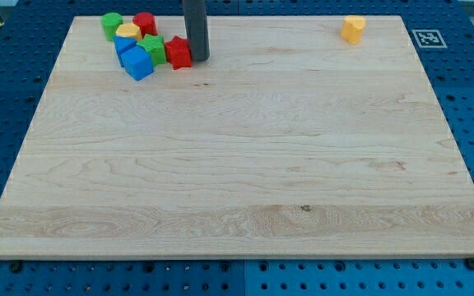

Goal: Push the yellow heart slightly left and down

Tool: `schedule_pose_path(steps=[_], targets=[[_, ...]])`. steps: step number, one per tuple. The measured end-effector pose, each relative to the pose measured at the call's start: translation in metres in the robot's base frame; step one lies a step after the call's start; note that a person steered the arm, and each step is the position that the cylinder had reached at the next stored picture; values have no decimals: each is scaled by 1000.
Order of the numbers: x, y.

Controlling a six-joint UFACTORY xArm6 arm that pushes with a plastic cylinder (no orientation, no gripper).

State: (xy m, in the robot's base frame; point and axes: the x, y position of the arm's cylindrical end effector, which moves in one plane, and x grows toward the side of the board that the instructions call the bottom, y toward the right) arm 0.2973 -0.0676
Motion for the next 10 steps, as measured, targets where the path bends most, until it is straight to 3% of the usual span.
schedule_pose_path(steps=[1,5,6,7,10], targets=[[0,22],[7,371],[-37,385],[-53,385],[-64,302]])
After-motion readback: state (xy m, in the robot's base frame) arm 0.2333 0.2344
